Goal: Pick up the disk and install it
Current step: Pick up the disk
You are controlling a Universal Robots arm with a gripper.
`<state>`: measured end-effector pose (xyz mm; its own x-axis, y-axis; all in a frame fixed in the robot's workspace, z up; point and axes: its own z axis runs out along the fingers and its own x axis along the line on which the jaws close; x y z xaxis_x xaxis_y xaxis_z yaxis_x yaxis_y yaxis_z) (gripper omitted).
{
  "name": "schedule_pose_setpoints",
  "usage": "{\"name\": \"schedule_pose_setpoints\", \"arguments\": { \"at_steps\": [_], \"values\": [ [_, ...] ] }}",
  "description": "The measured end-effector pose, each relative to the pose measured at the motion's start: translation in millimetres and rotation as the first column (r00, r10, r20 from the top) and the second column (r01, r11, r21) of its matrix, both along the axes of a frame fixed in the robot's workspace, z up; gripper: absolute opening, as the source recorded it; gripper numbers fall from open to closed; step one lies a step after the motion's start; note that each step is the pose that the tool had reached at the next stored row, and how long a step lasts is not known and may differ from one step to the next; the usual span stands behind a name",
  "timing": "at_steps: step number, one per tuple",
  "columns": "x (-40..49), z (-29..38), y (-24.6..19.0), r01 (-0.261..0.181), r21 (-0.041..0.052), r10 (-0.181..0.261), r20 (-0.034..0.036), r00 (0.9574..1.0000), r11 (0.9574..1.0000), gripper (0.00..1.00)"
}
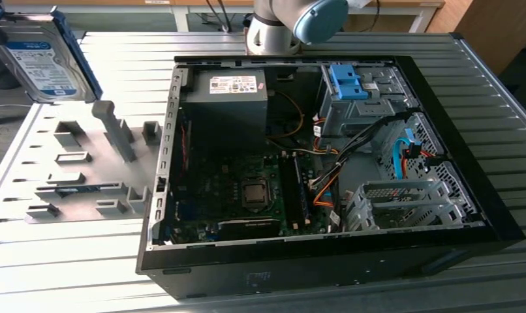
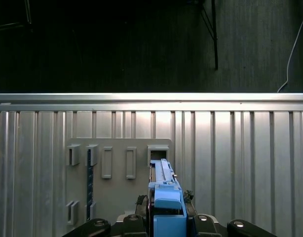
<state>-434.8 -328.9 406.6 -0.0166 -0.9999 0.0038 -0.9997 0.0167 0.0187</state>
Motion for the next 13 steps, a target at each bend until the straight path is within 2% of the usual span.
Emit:
{"name": "schedule_pose_setpoints", "arguments": {
  "at_steps": [13],
  "values": [
    [0.0,11.5,0.0,0.0,0.0,0.0,0.0,1.0,1.0,0.36]
  ]
}}
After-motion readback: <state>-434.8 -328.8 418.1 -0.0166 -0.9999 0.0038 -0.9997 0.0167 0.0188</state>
